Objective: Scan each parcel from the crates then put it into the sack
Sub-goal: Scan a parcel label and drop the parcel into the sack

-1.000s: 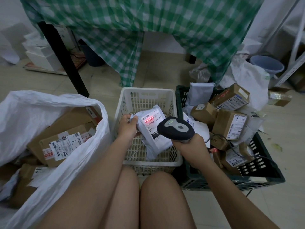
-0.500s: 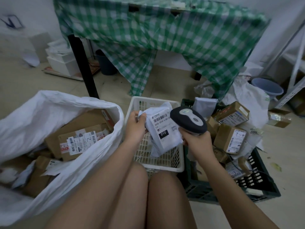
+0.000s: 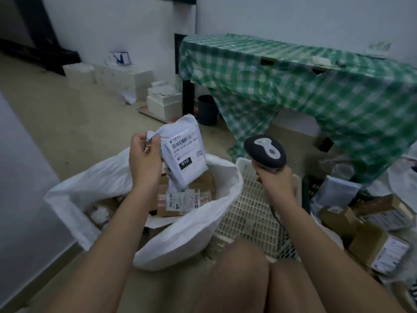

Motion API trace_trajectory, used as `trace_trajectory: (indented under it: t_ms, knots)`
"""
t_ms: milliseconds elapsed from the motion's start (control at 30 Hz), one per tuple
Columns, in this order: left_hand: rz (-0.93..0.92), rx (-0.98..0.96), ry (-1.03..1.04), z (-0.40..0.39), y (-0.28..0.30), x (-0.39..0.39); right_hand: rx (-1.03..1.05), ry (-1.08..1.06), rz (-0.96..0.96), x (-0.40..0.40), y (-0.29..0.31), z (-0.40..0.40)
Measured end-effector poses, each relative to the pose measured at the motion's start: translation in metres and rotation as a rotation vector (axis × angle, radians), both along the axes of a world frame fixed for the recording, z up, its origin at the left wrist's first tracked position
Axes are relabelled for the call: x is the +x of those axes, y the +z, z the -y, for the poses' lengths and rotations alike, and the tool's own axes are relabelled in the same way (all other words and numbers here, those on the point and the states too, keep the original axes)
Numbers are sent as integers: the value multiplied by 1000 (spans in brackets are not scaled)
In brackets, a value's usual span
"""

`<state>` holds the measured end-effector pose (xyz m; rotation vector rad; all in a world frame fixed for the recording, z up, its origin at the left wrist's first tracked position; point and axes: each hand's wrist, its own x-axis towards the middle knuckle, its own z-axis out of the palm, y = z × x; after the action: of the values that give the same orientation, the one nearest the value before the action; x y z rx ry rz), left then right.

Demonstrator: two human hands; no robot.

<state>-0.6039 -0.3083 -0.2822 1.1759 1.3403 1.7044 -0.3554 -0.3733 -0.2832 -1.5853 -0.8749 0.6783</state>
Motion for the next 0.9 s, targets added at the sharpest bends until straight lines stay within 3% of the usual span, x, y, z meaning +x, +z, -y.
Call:
trace_trajectory:
  t_ms: [167, 367, 633, 800, 900]
  knots:
    - [-275, -76, 183, -23, -46, -62, 4, 27, -17, -28, -17, -32]
    - [-792, -427, -219, -34, -164, -82, -62, 27, -7, -32, -43, -50]
    - [-1067, -708, -458, -58, -179, -102, -101, 25, -51, -23, -59, -57]
    - [-916, -678, -522, -59, -171, -102, -135, 30, -29, -12, -60, -50]
    - [-754, -615, -400, -50, -163, -90, -147, 25, -37, -9, -55, -42]
